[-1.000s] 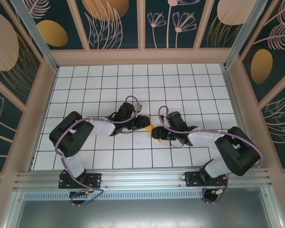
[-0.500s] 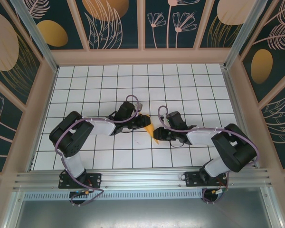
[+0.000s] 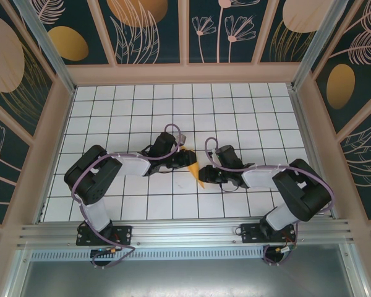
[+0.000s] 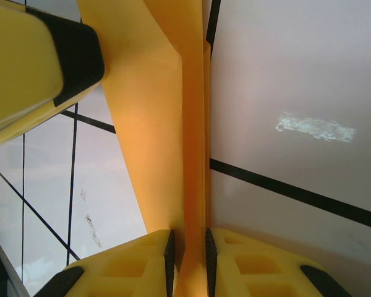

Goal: Fold a paper plane with a square sheet of paper (pick it up from the middle)
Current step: Fold the wing for the fifth time at the center of the table.

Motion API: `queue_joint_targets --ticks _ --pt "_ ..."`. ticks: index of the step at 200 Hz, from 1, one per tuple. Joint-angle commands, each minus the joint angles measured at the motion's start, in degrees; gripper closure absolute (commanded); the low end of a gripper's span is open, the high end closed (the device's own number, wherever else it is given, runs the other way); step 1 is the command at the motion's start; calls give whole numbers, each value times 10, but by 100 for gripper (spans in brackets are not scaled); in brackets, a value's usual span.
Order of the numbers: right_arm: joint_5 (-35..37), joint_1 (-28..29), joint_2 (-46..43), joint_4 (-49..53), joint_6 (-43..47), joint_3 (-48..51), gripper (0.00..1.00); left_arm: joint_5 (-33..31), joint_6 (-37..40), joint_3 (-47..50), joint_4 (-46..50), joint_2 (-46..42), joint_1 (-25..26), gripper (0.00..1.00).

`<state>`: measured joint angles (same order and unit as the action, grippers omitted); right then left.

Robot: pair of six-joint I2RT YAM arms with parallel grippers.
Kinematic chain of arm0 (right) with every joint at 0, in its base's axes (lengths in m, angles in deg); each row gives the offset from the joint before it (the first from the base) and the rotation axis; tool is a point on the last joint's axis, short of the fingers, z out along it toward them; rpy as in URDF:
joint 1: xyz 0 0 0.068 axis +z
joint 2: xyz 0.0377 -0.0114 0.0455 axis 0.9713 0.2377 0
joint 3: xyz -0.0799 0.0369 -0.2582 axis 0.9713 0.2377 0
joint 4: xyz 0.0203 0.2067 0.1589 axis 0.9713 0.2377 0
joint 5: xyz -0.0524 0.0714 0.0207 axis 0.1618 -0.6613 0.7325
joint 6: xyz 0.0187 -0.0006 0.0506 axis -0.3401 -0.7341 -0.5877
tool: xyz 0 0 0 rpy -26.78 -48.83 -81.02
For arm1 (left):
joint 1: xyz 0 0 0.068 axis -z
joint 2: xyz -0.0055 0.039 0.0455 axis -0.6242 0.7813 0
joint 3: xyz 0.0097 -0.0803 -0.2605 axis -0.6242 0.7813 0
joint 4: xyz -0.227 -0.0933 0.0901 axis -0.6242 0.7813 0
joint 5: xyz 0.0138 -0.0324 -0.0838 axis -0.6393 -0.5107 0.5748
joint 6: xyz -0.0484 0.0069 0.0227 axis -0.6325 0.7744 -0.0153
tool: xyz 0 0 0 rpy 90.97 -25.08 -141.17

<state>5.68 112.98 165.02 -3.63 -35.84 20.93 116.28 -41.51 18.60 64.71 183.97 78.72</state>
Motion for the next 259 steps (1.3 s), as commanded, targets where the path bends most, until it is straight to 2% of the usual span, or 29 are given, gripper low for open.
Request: queue_joint_targets --ticks 1,34,60,93,118,143,259 --pt "-18 0 13 -13 -11 -10 76 38 -7 5 -34 -2 1 64" --pt "-21 0 20 -19 -18 -15 76 61 -17 10 -56 6 2 61" --pt "-25 0 24 -23 -21 -18 76 54 -19 9 -56 19 2 61" --pt "-34 -1 19 -25 -19 -14 73 6 -5 3 -21 30 2 66" --pt "-41 0 11 -9 -2 -11 65 -31 13 -7 19 28 2 68" --pt "-49 0 11 4 13 -12 61 -48 17 -10 32 24 2 68" --pt "-45 14 38 42 44 -50 56 -20 5 -14 6 24 2 68"
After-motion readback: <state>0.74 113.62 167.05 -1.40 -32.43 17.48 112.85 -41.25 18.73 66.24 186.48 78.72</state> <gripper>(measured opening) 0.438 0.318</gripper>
